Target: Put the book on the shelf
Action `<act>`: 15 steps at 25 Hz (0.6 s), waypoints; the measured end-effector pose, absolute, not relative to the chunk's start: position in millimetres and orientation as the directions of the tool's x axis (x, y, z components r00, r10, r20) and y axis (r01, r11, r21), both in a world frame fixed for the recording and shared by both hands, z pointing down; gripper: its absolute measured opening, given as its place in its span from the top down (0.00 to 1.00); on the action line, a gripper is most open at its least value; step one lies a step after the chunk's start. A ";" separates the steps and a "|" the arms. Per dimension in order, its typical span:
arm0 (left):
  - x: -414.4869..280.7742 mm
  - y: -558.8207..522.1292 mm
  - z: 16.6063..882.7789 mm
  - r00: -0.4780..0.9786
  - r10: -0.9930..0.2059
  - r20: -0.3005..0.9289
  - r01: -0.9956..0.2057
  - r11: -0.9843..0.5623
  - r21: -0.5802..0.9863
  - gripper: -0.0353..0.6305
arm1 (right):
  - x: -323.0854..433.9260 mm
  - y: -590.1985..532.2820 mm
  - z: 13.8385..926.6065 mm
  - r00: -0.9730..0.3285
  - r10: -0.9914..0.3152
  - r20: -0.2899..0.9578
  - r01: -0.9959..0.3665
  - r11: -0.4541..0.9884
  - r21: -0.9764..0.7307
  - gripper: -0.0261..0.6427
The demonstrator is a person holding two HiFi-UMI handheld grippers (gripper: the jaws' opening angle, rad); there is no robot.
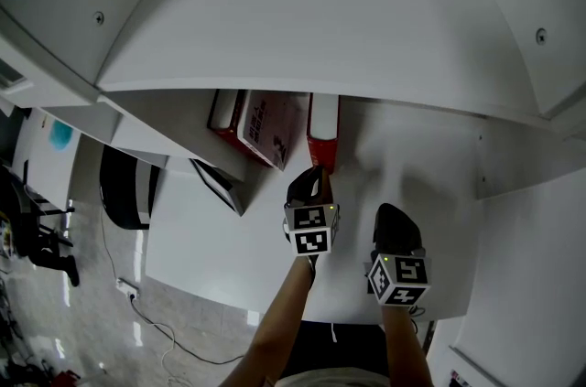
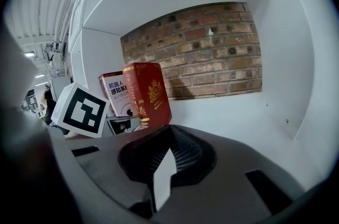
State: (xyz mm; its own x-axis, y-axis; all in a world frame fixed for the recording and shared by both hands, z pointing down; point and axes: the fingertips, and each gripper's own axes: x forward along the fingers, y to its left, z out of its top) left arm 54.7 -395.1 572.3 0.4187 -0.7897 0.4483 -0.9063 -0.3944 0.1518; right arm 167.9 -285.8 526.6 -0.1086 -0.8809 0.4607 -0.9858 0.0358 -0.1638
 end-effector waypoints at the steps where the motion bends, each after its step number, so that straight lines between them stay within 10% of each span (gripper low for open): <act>1: 54.7 -396.4 572.2 0.418 -0.791 0.447 -0.906 -0.395 0.150 0.92 | 168.6 -286.5 526.4 -0.107 -0.881 0.460 -0.986 0.035 -0.163 0.94; 15: 55.6 -399.5 567.4 0.407 -0.802 0.438 -0.912 -0.380 0.152 0.92 | 174.0 -286.2 523.3 -0.103 -0.884 0.456 -0.986 0.032 -0.161 0.94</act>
State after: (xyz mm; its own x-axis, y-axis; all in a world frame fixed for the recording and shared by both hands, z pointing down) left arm 55.6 -399.5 567.4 0.4069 -0.8016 0.4380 -0.9124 -0.3799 0.1523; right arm 174.0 -286.2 523.3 -0.1034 -0.8841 0.4556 -0.9864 0.0322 -0.1614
